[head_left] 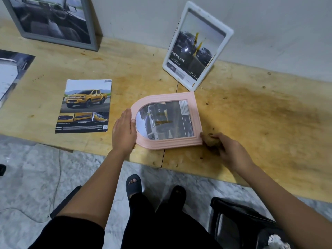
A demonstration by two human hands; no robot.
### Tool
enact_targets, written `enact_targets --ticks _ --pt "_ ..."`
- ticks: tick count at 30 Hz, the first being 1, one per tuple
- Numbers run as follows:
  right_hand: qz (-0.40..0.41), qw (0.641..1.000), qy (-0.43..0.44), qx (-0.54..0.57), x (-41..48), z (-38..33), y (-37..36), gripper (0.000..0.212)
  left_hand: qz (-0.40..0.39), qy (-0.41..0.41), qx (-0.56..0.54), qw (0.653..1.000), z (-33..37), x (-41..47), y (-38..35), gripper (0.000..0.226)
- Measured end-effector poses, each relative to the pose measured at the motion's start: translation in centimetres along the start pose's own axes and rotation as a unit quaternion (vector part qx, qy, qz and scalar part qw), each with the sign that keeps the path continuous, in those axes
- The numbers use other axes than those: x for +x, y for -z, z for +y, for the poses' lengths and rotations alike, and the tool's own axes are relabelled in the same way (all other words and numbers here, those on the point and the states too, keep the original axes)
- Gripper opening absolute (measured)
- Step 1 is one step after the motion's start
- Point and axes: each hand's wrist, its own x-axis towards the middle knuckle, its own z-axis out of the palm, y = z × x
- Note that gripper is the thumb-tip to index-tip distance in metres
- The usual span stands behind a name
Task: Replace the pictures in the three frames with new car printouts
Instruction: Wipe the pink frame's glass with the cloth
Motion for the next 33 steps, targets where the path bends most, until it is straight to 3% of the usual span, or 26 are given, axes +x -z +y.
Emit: enact_targets --ticks 3,5,7,9,11,14,18,22,27,30,33 --pt "0.129 0.987 -0.006 0.101 -0.1 -1.7 -0.4 0.037 0.003 0.003 0.002 1.000 0.0 0.0 0.0 0.045" --pt "0.208 0.968 0.036 0.136 -0.6 -3.8 -1.1 0.039 0.006 0.005 0.003 1.000 0.1 -0.1 0.0 0.044" --pt "0.157 0.970 0.112 0.149 -0.6 -6.0 -2.4 0.047 0.007 0.003 0.006 1.000 0.3 -0.1 0.0 0.045" --pt "0.084 0.975 0.191 0.071 -0.1 -7.2 -4.1 0.042 0.005 0.005 0.006 1.000 0.3 0.0 0.1 0.045" --pt "0.070 0.970 0.231 -0.008 0.5 -6.7 -5.1 0.043 0.000 0.002 0.006 1.000 0.2 0.1 0.1 0.044" --pt "0.077 0.974 0.214 -0.009 0.9 -4.6 -4.1 0.052 -0.002 -0.001 0.004 1.000 0.0 0.1 0.2 0.044" --pt "0.091 0.989 0.111 0.019 1.4 -3.1 -2.1 0.062 0.005 0.002 0.001 1.000 0.3 -0.3 0.4 0.046" --pt "0.110 0.992 0.040 0.041 3.8 -4.5 -2.3 0.056 -0.001 -0.003 0.009 1.000 0.2 -0.1 0.2 0.045" --pt "0.185 0.982 0.037 0.020 9.1 -6.4 -3.0 0.036 -0.005 -0.002 0.010 1.000 0.1 -0.1 0.2 0.047" --pt "0.174 0.984 0.020 0.045 11.8 -7.3 -2.2 0.027 -0.001 0.003 0.007 1.000 0.2 -0.1 0.2 0.046" --pt "0.225 0.970 0.048 0.071 12.1 -8.3 -1.4 0.030 0.014 -0.006 0.003 1.000 0.2 -0.2 0.1 0.043"
